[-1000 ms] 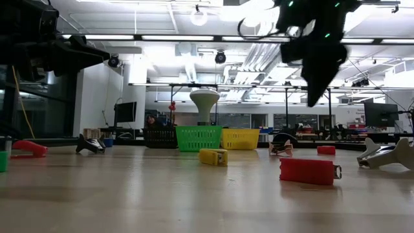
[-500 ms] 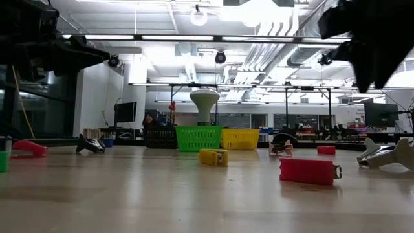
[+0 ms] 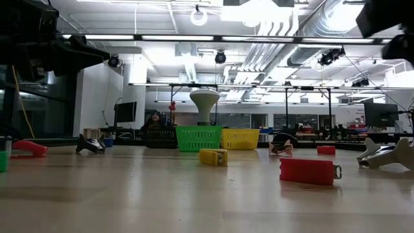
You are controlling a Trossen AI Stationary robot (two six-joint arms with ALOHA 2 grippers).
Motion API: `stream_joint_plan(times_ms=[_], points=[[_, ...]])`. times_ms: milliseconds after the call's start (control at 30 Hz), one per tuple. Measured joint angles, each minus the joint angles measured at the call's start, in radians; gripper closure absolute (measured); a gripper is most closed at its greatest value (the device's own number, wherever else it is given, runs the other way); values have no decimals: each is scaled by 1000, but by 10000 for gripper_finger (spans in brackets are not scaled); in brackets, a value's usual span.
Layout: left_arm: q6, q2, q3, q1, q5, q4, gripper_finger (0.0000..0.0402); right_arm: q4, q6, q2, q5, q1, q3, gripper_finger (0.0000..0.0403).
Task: Pick and place Stapler, Stapler remover, tape
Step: Put the violet tape into the yellow bin
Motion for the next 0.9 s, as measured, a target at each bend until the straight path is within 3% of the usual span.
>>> stream_joint_plan(times_ms=[400,900], points=[[0,0,0,0,0,0,247,153,208,159,-18,81,0,208],[0,0,0,0,0,0,247,297,234,258,2,80,0,208]])
